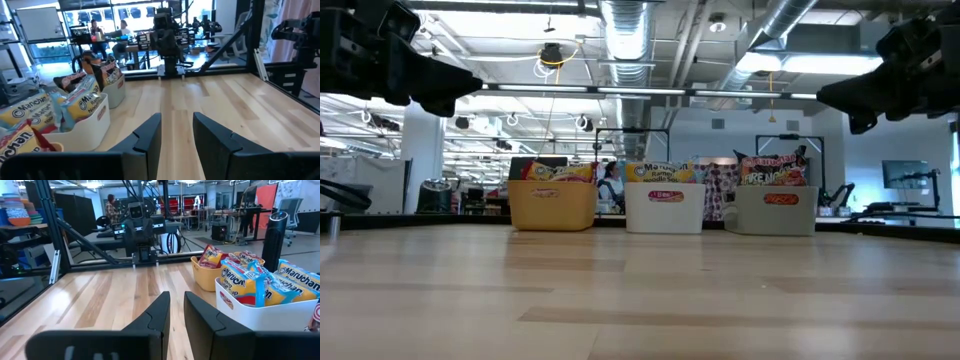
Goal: Sort Maruchan noodles
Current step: Return to Home Position
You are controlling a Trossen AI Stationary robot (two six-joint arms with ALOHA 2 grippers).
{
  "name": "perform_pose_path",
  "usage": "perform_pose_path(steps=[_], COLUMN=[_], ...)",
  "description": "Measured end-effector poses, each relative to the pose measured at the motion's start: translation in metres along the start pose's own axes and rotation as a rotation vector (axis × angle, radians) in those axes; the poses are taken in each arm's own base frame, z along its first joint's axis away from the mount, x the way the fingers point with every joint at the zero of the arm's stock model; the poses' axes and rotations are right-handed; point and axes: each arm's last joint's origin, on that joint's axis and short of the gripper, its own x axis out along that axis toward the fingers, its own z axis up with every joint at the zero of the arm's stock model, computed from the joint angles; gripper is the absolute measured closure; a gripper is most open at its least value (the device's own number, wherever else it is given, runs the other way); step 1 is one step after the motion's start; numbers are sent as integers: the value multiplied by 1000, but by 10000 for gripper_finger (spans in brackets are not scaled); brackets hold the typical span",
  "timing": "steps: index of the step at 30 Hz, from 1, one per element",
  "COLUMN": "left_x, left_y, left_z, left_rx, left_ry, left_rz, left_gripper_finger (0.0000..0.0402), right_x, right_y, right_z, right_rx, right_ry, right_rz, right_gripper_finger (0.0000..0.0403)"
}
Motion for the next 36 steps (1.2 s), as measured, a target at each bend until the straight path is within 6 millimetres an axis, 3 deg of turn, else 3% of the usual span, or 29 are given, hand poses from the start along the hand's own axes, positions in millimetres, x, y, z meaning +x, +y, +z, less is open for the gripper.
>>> perform_pose_path(steps=[25, 36], left_x=[0, 0], left_y=[0, -1], left_z=[-1, -1], left_rx=[0, -176], left_ry=[1, 5], left_rz=[-3, -32], left_gripper_finger=[300, 299], right_x=[0, 0], right_y=[0, 0], right_z=[0, 0], right_rx=[0, 0], right_ry=[-1, -1], right_rz=[-4, -4], right_gripper_finger=[321, 321])
